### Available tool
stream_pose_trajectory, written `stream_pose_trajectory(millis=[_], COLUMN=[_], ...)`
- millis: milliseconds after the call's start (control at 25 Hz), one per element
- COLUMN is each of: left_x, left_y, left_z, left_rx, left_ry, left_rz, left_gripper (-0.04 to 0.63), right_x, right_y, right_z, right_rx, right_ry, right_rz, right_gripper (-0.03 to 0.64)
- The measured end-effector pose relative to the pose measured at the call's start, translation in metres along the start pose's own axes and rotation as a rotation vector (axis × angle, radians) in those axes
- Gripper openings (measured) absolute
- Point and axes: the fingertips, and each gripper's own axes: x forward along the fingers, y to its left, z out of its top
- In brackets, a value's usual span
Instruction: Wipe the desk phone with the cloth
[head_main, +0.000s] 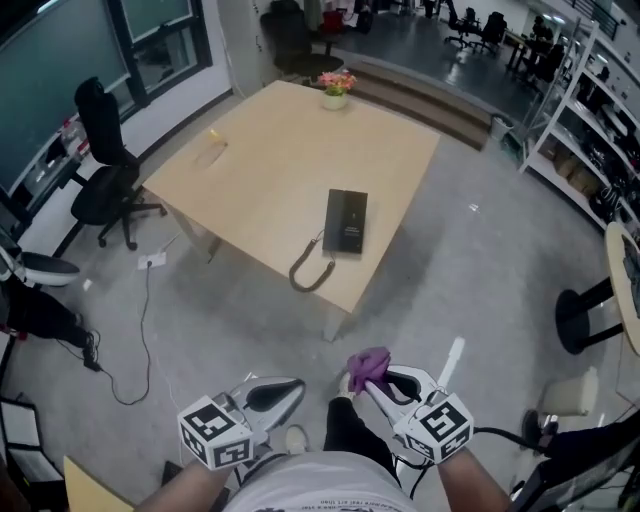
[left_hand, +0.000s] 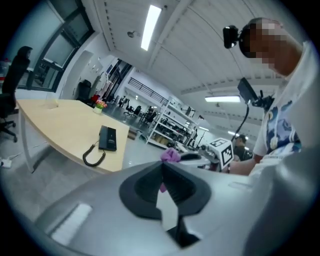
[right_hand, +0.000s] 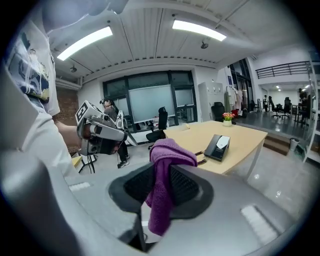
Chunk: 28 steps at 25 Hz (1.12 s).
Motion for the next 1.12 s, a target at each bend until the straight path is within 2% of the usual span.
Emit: stream_pose_trajectory(millis=[200, 360, 600, 840, 1000, 1120], left_x=[-0.041, -0.058, -0.048, -0.011, 0.001, 0.003], left_y=[-0.026, -0.041, -0.081, -0.153, -0.198, -0.216], left_z=[-0.041, -0.062, -0.081, -0.088, -0.103, -0.121], left_rx=[0.016, 0.052, 0.067, 0.070, 0.081, 0.059], left_ry=[0.039, 0.066, 0.065, 0.036, 0.030, 0.039], left_rz=[-0.007, 0.024, 0.044, 0.016, 0.026, 0.049], left_gripper=[0.004, 0.005, 0.005, 0.003, 0.005, 0.005], right_x=[-0.016, -0.034, -0.082, -0.150, -0.186, -0.203], right_y=[0.072, 0.101, 0.118, 0.120, 0.126, 0.132], right_z=[-0.015, -0.021, -0.028, -0.060, -0.079, -0.089], right_rx=[-0.014, -0.053, -0.082, -0.096, -0.095, -0.109], right_ry=[0.015, -0.001, -0.038, -0.043, -0.051, -0.059], right_rz=[0.024, 0.038, 0.047, 0.039, 0.055, 0.075], right_gripper=[0.092, 0.092, 0.092, 0.092, 0.092, 0.092])
